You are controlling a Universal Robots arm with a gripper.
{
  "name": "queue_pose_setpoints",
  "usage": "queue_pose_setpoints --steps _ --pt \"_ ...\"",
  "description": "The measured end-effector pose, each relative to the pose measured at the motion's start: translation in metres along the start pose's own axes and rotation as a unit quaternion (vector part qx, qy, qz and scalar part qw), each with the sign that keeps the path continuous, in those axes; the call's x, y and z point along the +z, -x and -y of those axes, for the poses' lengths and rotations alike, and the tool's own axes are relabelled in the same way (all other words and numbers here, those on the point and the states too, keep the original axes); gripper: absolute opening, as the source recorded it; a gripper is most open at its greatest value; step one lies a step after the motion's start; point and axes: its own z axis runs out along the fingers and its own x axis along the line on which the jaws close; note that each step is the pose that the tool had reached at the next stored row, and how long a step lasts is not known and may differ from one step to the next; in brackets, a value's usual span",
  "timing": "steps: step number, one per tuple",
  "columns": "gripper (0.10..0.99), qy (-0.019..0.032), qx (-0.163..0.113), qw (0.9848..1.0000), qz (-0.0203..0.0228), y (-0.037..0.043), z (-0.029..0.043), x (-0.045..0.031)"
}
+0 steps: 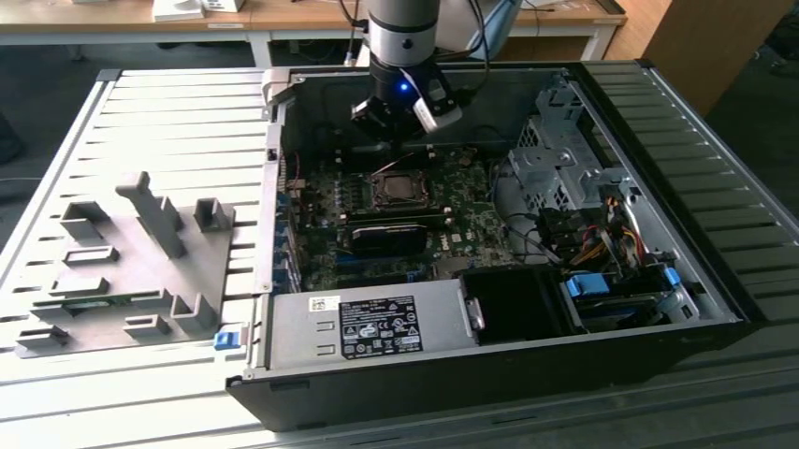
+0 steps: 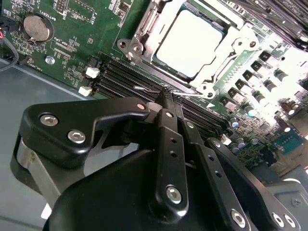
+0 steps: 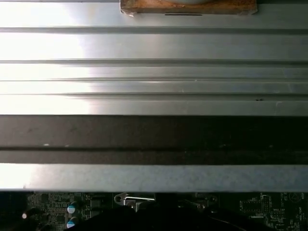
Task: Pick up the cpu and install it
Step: 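Install the first cpu locking lever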
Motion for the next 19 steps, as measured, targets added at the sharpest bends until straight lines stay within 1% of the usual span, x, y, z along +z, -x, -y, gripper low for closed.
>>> queue_pose_setpoints --steps 11,15,19 --pt "0.106 0.0001 0.000 1.0000 0.0001 0.0072 -0.0010 0.0053" --pt "0.106 0.0001 0.000 1.0000 -0.0001 0.0126 -0.0010 0.0073" --pt "0.106 -0.0004 0.000 1.0000 0.0000 0.0141 -0.0007 0.0109"
